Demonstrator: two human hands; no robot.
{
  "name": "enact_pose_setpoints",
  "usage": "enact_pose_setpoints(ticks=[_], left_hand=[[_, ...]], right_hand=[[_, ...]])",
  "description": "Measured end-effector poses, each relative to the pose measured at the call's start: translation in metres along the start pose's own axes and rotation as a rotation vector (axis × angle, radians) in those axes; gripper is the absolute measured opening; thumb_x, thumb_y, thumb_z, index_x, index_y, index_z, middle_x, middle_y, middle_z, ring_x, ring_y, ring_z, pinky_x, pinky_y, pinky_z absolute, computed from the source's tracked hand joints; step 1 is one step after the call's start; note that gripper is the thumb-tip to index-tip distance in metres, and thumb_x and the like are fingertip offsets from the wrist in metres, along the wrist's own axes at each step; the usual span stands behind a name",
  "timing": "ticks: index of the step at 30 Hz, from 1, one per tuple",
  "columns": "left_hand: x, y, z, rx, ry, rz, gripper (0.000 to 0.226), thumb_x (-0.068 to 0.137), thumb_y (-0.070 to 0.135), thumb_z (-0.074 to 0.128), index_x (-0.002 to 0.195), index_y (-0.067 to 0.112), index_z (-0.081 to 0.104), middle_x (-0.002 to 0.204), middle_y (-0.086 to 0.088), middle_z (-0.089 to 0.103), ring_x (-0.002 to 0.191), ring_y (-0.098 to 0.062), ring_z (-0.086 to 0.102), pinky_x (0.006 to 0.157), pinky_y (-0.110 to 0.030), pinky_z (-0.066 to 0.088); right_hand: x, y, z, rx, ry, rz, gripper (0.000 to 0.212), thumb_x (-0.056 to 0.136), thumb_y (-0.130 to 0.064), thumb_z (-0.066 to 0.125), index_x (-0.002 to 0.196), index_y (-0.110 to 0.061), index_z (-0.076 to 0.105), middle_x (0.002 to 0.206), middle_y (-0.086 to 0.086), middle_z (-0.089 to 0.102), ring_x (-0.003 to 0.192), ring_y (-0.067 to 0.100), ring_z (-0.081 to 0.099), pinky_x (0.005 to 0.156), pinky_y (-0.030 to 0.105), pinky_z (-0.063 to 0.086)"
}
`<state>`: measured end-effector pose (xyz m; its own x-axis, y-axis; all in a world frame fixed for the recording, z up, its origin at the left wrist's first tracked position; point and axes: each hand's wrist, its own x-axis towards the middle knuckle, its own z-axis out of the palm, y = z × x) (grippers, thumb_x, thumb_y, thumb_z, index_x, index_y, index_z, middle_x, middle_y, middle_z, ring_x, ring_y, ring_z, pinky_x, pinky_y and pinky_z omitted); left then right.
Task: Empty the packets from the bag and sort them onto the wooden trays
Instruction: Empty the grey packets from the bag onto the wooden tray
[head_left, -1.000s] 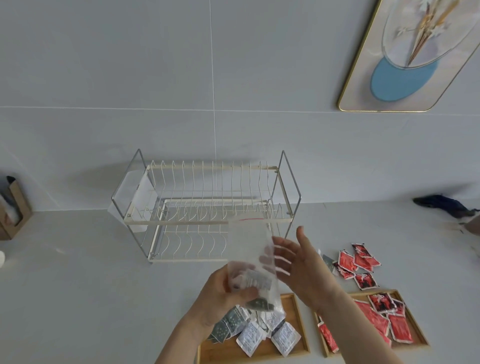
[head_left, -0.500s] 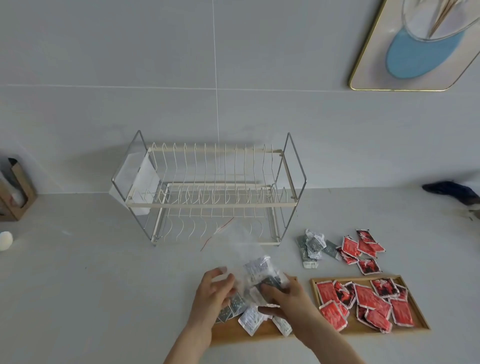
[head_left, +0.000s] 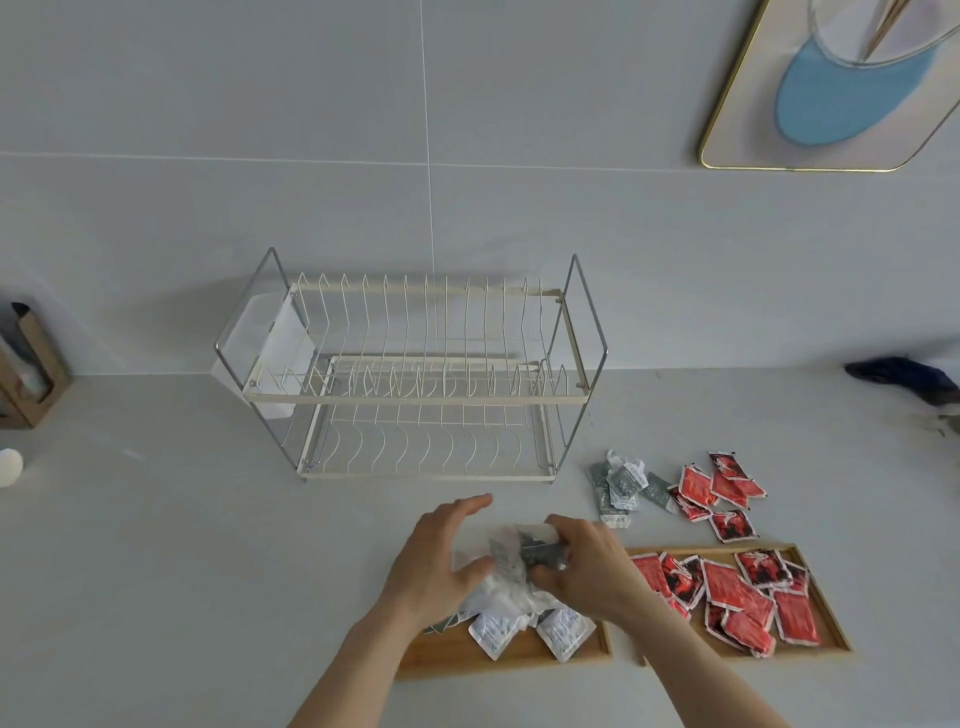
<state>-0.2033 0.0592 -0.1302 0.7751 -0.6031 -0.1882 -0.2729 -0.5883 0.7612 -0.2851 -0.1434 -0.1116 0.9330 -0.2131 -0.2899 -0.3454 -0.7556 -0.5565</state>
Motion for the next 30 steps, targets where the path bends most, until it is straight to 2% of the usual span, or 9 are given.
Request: enact_pose_setpoints(ticks=[4,7,10,13,15,19,21,24,30], left_hand=[[0.008,0.011,0.010,0.079,-0.078,0.030,0.058,0.090,0.033,0.068,0.140,0.048,0.044,0.143,0.022,0.050,0.131,-0.005,0.043,0.108,-0.025,0.034],[0.011,0.011,0.016,0.127,-0.052,0.038,0.042,0.091,0.039,0.066,0.130,0.047,0.051,0.128,0.021,0.063,0.119,-0.008,0.056,0.099,-0.026,0.043],[0.010,0.008,0.020,0.154,-0.039,0.034,0.033,0.092,0.042,0.062,0.124,0.045,0.054,0.118,0.020,0.067,0.111,-0.007,0.060,0.094,-0.028,0.048],[0.008,0.007,0.021,0.163,-0.036,0.030,0.031,0.094,0.040,0.062,0.125,0.040,0.057,0.121,0.020,0.067,0.112,-0.005,0.060,0.094,-0.023,0.046],[0.009,0.007,0.019,0.143,-0.024,0.020,0.028,0.093,0.040,0.064,0.121,0.038,0.060,0.118,0.021,0.068,0.111,-0.002,0.061,0.096,-0.023,0.047],[0.014,0.010,0.016,0.086,-0.008,0.008,0.017,0.091,0.038,0.068,0.108,0.036,0.063,0.104,0.027,0.067,0.103,0.004,0.062,0.092,-0.018,0.046],[0.016,0.012,0.016,0.073,-0.023,0.013,0.019,0.089,0.037,0.070,0.107,0.037,0.062,0.104,0.029,0.065,0.102,0.006,0.061,0.091,-0.016,0.045],[0.018,0.012,0.016,0.068,-0.065,-0.004,0.024,0.086,0.035,0.073,0.107,0.038,0.061,0.111,0.024,0.067,0.103,0.003,0.062,0.093,-0.022,0.050],[0.014,0.011,0.019,0.104,-0.004,-0.058,0.011,0.092,0.033,0.068,0.093,0.037,0.057,0.100,0.022,0.071,0.092,-0.001,0.068,0.086,-0.023,0.056]], right_hand=[[0.005,-0.014,-0.011,-0.154,-0.042,-0.081,0.021,0.068,-0.036,0.065,0.078,-0.018,0.059,0.072,0.000,0.066,0.066,0.024,0.060,0.058,0.036,0.048],[0.006,-0.021,-0.018,-0.235,-0.068,-0.127,0.021,0.072,-0.036,0.066,0.084,-0.018,0.063,0.078,0.001,0.062,0.074,0.026,0.060,0.061,0.035,0.045],[0.005,-0.022,-0.019,-0.274,-0.082,-0.147,0.019,0.081,-0.033,0.070,0.093,-0.018,0.069,0.081,-0.006,0.052,0.079,0.021,0.057,0.067,0.029,0.037],[0.004,-0.017,-0.021,-0.261,-0.071,-0.136,0.009,0.089,-0.024,0.068,0.094,-0.020,0.073,0.085,-0.007,0.053,0.090,0.023,0.064,0.070,0.028,0.040],[0.003,-0.015,-0.024,-0.251,-0.058,-0.134,0.012,0.092,-0.018,0.064,0.096,-0.019,0.075,0.086,-0.007,0.057,0.091,0.022,0.065,0.071,0.028,0.042],[0.002,-0.013,-0.035,-0.238,-0.054,-0.111,0.015,0.092,-0.017,0.062,0.095,-0.025,0.074,0.096,-0.002,0.076,0.091,0.022,0.068,0.079,0.037,0.056],[0.003,-0.013,-0.040,-0.250,-0.026,-0.124,0.013,0.092,-0.021,0.061,0.095,-0.027,0.072,0.093,-0.003,0.076,0.088,0.021,0.068,0.077,0.038,0.057],[0.004,-0.012,-0.045,-0.229,0.009,-0.150,0.012,0.093,-0.022,0.060,0.095,-0.027,0.071,0.088,-0.005,0.075,0.083,0.020,0.067,0.073,0.036,0.055],[0.006,-0.007,-0.043,-0.089,0.124,-0.181,0.007,0.093,-0.025,0.065,0.093,-0.027,0.072,0.084,-0.008,0.073,0.078,0.014,0.066,0.072,0.035,0.055]])
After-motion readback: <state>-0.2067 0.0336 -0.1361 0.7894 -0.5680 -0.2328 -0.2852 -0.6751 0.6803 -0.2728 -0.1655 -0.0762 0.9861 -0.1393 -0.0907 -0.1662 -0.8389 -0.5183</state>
